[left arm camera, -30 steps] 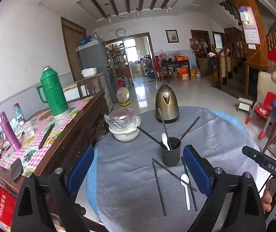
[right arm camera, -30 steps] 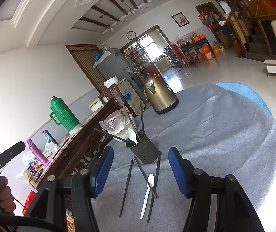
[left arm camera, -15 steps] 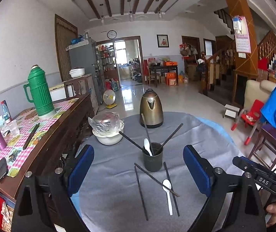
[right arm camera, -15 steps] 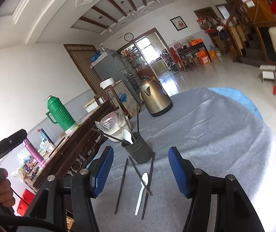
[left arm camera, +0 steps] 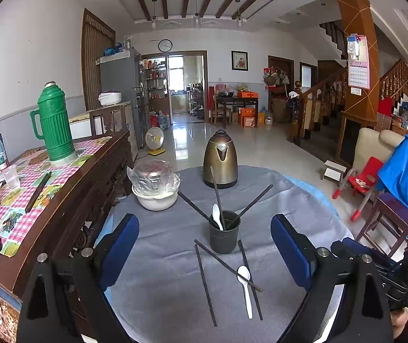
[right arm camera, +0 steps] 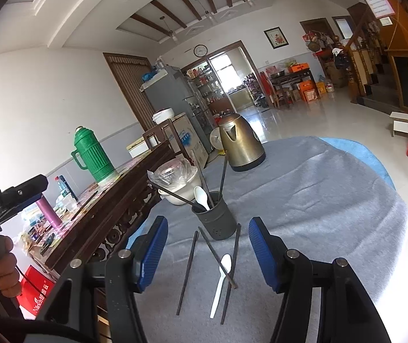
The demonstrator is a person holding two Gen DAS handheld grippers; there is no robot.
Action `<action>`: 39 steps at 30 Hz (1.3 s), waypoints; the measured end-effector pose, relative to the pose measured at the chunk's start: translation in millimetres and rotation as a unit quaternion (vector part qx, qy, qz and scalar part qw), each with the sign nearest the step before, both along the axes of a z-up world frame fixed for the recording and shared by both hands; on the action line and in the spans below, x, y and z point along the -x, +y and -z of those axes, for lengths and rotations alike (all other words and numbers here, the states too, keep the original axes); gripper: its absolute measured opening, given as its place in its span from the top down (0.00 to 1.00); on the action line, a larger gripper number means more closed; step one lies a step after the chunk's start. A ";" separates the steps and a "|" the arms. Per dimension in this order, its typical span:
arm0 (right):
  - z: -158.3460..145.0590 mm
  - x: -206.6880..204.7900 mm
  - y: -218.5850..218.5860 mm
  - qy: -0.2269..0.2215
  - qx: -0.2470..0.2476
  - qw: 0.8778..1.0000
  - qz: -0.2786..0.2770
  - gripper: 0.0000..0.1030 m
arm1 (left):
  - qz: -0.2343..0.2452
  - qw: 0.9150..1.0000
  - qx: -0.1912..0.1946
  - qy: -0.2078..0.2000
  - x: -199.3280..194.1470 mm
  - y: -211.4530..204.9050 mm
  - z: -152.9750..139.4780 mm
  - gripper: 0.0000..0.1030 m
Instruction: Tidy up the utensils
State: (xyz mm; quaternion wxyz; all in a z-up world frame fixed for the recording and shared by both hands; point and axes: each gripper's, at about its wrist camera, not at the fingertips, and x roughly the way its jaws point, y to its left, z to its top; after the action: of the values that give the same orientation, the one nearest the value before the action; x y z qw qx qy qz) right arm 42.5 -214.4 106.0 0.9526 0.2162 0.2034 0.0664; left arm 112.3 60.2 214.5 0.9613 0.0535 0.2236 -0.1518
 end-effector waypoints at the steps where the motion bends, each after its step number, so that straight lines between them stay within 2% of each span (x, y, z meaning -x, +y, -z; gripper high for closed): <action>1: 1.2 -1.3 0.0 0.002 -0.003 1.000 -0.001 0.39 | 0.000 1.000 -0.003 0.000 -1.0 -0.6 0.5 0.09; 8: 8.7 -12.4 -0.6 0.014 -0.011 1.000 -0.007 0.39 | 0.003 1.000 -0.008 -0.001 -6.6 1.6 3.8 0.09; 21: 14.1 -21.7 15.2 0.023 -0.010 0.999 -0.022 0.39 | -0.020 0.999 -0.003 0.025 -11.8 25.9 23.1 0.09; 28: 11.8 -6.4 20.5 0.017 -0.018 0.999 -0.033 0.39 | -0.027 0.999 -0.008 0.022 4.4 29.0 23.4 0.09; 33: -0.2 18.2 23.3 -0.005 -0.023 0.999 -0.037 0.39 | -0.020 1.000 -0.020 0.004 24.2 19.0 14.0 0.09; 39: -10.8 35.2 33.1 -0.011 -0.019 0.999 -0.047 0.39 | 0.002 0.999 -0.029 -0.014 39.9 5.6 2.3 0.09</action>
State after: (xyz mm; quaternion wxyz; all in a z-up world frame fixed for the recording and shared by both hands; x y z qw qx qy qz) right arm 7.4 -181.2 116.8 0.9464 0.2240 0.2012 0.1172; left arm 72.3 65.8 212.2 0.9621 0.0839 0.2140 -0.1468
